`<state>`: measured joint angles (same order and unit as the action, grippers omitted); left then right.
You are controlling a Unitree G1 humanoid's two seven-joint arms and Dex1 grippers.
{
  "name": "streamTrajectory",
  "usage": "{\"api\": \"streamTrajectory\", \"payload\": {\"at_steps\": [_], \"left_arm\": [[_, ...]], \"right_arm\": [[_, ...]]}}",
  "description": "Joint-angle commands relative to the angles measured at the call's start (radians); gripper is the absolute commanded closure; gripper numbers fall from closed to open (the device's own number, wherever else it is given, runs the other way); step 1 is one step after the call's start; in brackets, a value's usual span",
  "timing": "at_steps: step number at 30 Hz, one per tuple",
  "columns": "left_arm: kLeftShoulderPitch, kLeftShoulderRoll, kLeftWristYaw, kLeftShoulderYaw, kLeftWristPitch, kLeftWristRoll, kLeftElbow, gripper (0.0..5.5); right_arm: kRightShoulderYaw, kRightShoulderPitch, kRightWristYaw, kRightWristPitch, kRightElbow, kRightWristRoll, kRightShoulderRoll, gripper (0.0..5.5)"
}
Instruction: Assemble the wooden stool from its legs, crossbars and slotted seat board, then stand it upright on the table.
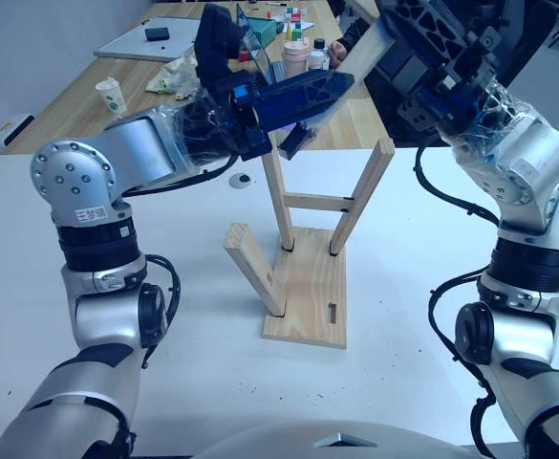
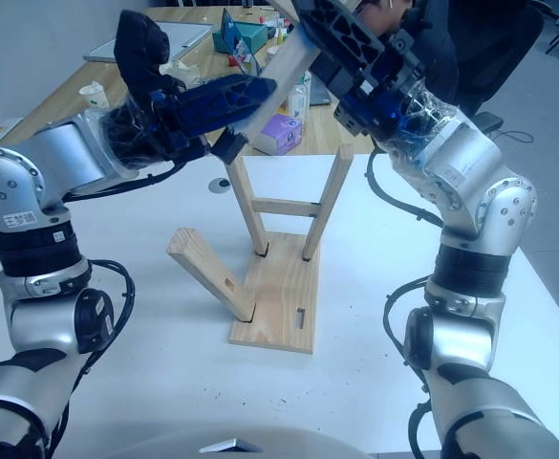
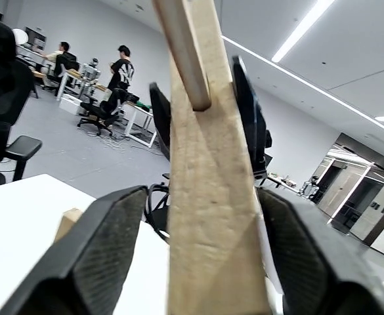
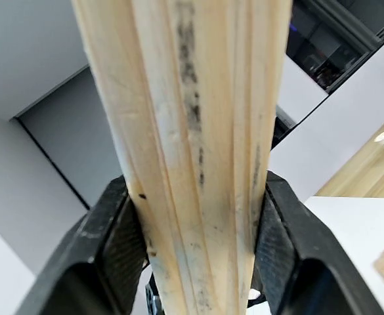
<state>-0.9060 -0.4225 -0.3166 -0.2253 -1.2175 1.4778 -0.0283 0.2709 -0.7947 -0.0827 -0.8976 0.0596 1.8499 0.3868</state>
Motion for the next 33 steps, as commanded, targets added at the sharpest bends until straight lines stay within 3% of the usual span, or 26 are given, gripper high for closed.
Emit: {"api": "streamTrajectory", "payload": {"at_steps": [1, 6, 10, 15, 25, 33], "left_arm": [[0.038, -0.068, -0.05, -0.013, -0.03, 0.004, -0.02, 1.84], [0.11, -0.212, -0.184, -0.071, -0.033, -0.051, 0.047, 1.2], [0.197, -0.312, -0.411, -0.06, 0.049, -0.201, 0.133, 1.16], [0.263, -0.308, -0.571, -0.016, 0.151, -0.354, 0.221, 1.16], [0.179, -0.31, -0.739, 0.053, 0.205, -0.527, 0.347, 1.16], [0.188, -0.282, -0.745, 0.048, 0.198, -0.563, 0.327, 1.16]], "right_arm": [[0.022, 0.044, 0.129, 0.014, 0.014, -0.147, 0.075, 3.43], [0.065, 0.239, 0.378, -0.038, 0.151, -0.243, 0.164, 3.43], [0.021, 0.456, 0.594, -0.026, 0.291, -0.419, 0.229, 3.43], [-0.072, 0.623, 0.771, 0.105, 0.244, -0.648, 0.155, 3.44], [-0.214, 0.781, 0.942, 0.341, 0.126, -1.0, 0.094, 3.44], [-0.318, 0.915, 1.121, 0.571, -0.009, -1.276, 0.209, 3.44]]}}
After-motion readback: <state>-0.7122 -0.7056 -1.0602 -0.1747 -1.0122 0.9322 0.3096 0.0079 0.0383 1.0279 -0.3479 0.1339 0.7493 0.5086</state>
